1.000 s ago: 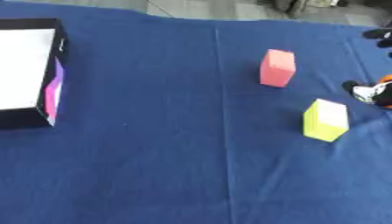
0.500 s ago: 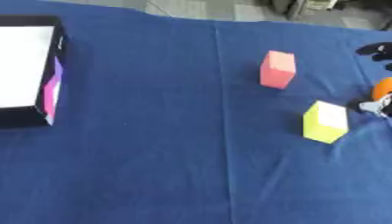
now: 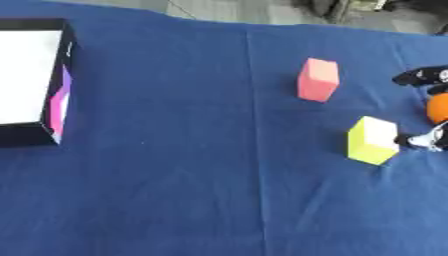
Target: Pick up the objects with one hand, pass them to the other hand, and then place them into the box on the other side of the table.
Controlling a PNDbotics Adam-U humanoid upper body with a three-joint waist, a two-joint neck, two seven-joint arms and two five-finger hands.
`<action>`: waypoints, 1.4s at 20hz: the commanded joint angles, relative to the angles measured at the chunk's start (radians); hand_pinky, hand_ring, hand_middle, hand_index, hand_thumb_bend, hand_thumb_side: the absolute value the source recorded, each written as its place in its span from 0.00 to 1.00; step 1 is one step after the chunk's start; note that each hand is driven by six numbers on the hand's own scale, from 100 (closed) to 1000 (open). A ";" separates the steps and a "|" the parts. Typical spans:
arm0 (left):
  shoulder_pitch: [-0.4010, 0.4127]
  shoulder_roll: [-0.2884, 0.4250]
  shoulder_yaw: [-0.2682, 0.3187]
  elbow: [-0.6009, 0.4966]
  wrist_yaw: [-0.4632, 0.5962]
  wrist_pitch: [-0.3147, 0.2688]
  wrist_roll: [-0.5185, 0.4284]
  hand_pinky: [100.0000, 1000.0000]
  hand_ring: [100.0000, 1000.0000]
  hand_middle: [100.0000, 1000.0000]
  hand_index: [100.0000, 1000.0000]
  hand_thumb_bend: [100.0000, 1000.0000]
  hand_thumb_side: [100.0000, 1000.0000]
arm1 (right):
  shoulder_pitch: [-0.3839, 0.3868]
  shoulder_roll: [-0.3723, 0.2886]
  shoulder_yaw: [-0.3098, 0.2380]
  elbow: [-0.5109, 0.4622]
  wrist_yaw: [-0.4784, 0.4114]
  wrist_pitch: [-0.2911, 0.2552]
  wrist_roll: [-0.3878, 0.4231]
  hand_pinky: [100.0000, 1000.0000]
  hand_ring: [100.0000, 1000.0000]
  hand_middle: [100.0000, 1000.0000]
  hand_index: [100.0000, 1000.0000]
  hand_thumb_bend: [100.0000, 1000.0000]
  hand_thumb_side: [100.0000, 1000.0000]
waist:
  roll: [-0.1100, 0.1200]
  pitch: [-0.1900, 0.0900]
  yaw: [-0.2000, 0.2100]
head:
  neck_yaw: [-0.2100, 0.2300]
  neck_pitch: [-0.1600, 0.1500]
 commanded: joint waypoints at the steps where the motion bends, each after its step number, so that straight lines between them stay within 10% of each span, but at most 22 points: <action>1: -0.010 0.020 -0.001 -0.019 0.000 0.003 -0.003 0.77 0.68 0.74 0.90 0.14 0.91 | -0.017 -0.024 -0.018 -0.009 0.036 -0.003 0.049 0.94 0.98 0.90 0.93 0.41 0.00 | 0.010 -0.012 -0.005 | 0.008 -0.001; 28: 0.026 0.068 -0.006 -0.080 -0.002 -0.012 -0.041 0.77 0.68 0.75 0.90 0.11 0.89 | -0.091 0.038 -0.070 -0.009 0.386 0.087 0.452 0.92 0.94 0.88 0.92 0.48 0.08 | 0.062 -0.014 0.019 | -0.057 -0.009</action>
